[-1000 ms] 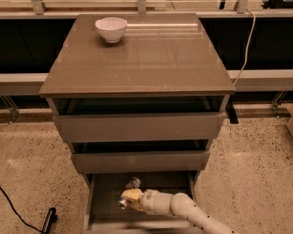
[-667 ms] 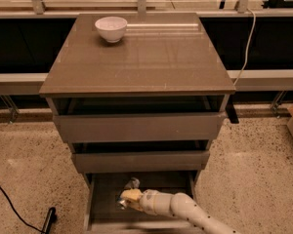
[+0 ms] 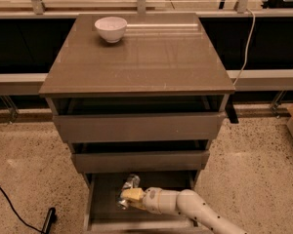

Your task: Pick redbull can from bottom drawer and place on counter

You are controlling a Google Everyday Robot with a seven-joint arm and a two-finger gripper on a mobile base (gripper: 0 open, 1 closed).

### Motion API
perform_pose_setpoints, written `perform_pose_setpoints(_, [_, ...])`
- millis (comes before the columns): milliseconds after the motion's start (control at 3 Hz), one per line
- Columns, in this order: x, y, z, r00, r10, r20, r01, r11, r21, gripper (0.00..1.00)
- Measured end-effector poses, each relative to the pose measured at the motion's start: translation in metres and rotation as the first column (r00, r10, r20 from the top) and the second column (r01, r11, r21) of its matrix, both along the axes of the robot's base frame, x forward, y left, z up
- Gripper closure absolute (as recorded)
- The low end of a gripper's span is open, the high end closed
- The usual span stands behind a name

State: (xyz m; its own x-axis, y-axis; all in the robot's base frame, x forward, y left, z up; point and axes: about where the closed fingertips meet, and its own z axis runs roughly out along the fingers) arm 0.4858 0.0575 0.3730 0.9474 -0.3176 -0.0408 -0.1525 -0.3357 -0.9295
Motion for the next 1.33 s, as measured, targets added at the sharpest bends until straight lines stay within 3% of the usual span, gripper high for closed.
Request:
perform_pose_setpoints(333, [-0.027,0.000,0.040,0.9932,0.085,0.080,-0.083,0.996,-0.028,1.00])
perform_pose_setpoints(667, [-0.051,-0.001,0.073,0.9817,0.130,0.139,-0.126,0.991,-0.037,1.00])
perform_pose_setpoints(1000, [-0.062,-0.016,0.111,0.9676,0.145,0.207,-0.142,0.989,-0.030,1.00])
perform_pose_setpoints(1333, [-0.054,-0.044,0.178,0.9517,0.154,0.266,-0.158,0.987,-0.006,1.00])
